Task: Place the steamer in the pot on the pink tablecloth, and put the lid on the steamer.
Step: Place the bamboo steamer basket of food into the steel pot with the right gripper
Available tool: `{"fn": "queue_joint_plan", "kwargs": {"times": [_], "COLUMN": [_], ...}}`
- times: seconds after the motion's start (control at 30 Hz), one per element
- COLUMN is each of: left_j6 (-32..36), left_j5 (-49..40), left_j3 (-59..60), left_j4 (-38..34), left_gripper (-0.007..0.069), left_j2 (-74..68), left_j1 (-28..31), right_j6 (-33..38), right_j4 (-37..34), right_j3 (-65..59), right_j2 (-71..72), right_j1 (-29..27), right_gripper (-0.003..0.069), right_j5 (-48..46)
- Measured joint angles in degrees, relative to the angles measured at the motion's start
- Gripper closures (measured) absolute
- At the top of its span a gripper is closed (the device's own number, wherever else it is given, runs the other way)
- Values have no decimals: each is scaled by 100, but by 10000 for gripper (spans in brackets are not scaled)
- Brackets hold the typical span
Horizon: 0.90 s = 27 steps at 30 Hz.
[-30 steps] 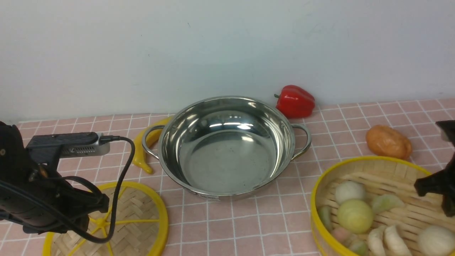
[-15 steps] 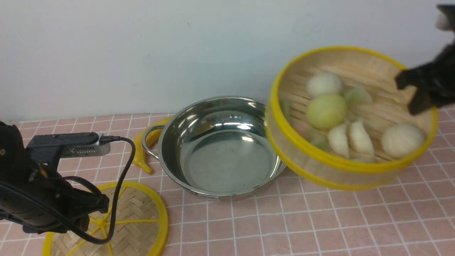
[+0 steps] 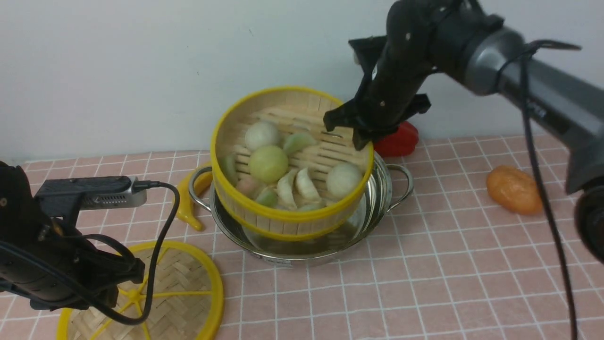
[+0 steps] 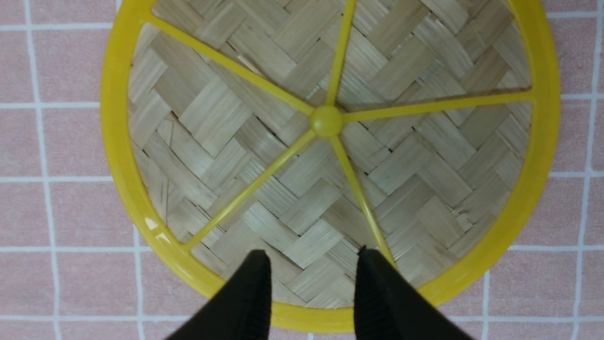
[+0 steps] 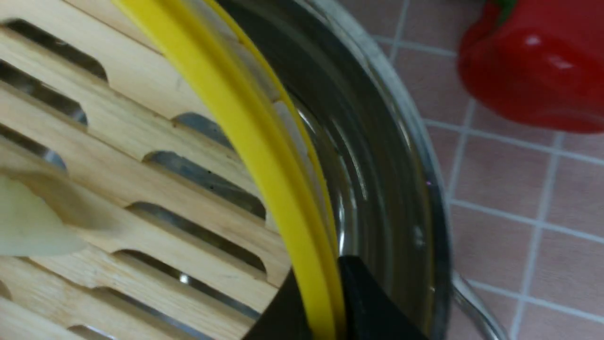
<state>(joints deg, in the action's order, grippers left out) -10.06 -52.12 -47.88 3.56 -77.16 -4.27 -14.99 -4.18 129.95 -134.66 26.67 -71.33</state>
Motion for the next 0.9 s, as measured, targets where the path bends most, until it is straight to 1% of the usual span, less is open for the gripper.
{"fn": "queue_joint_plan", "kwargs": {"times": [0.23,0.7,0.77,0.83,0.9], "left_j6": [9,9,9,9,9], "left_j5": [0,0,0,0,0], "left_j3": [0,0,0,0,0], "left_j4": [0,0,0,0,0], "left_gripper": [382,382,382,382,382], "left_j2": [0,0,0,0,0], "left_j1": [0,0,0,0,0], "right_j6": [-119,-183,-189,-233,-233], "right_j4": [294,298,291,255,256], "right_j3": [43,93,93,95,100], "right_j2": [-430,-663,-663,-663,-663], "right_j1": [0,-5,-5,-5,-5], "right_gripper": [606,605,594,545,515], "right_j5": [-40,28,28,50,48]}}
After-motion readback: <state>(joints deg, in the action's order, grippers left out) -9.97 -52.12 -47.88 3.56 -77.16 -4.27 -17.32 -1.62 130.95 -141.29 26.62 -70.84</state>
